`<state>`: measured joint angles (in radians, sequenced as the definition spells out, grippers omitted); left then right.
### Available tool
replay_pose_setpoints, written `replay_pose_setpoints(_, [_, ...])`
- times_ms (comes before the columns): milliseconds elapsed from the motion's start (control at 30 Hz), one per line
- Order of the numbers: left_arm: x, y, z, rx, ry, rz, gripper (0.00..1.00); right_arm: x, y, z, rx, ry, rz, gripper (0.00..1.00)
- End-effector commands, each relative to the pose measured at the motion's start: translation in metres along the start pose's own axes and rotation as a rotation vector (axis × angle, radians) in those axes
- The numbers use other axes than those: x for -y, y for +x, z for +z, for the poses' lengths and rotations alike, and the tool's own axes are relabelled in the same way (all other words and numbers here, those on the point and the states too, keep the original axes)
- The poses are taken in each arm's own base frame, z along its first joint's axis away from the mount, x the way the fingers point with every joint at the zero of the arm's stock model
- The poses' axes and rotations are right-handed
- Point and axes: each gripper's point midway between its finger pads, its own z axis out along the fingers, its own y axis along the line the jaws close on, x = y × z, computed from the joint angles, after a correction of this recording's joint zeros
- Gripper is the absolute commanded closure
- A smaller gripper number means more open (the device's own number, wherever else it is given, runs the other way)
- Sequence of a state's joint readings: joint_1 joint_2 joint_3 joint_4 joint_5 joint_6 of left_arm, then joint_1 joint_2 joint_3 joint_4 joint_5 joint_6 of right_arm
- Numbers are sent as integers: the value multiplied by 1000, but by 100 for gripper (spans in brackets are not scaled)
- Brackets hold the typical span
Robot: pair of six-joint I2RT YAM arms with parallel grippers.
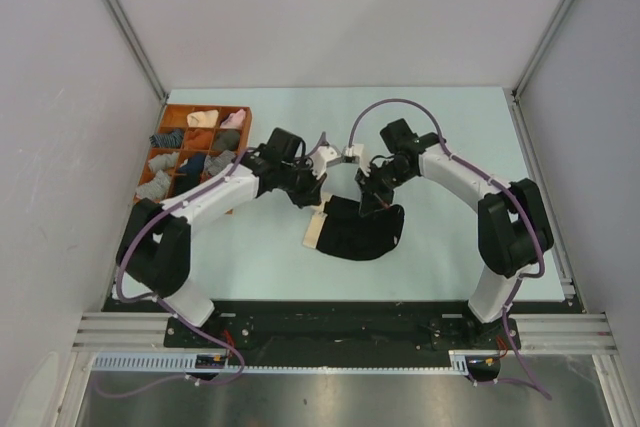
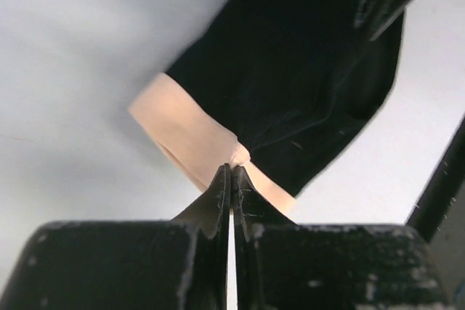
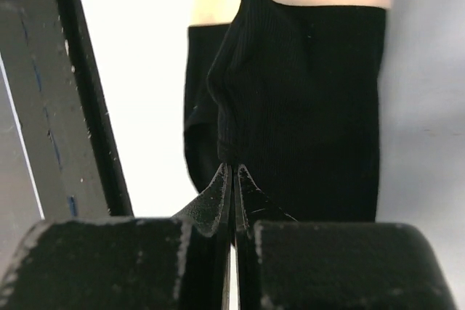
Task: Roll the underwear
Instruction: Fold the underwear at the center of the board.
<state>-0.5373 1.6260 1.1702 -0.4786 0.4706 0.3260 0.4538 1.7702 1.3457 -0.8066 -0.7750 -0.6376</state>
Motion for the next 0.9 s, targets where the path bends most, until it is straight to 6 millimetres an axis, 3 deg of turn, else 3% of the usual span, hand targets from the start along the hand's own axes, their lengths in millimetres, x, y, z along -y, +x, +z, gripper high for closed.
replay_pose_setpoints(0, [25,12,-6,-24,0,11,100,-18,12,2,-46,-6,-36,100])
replay_pose_setpoints(233, [38,39,-3,-103,-8,-62,100,-21,29,13,-98,-27,-22,100])
replay_pose_setpoints(567, [45,61,10,-161,-7,-97,100,-40,41,32,-162,-95,-41,100])
replay_pose_setpoints(867, [49,76,22,-224,14,-146,98,-41,58,48,-228,-124,-19,100])
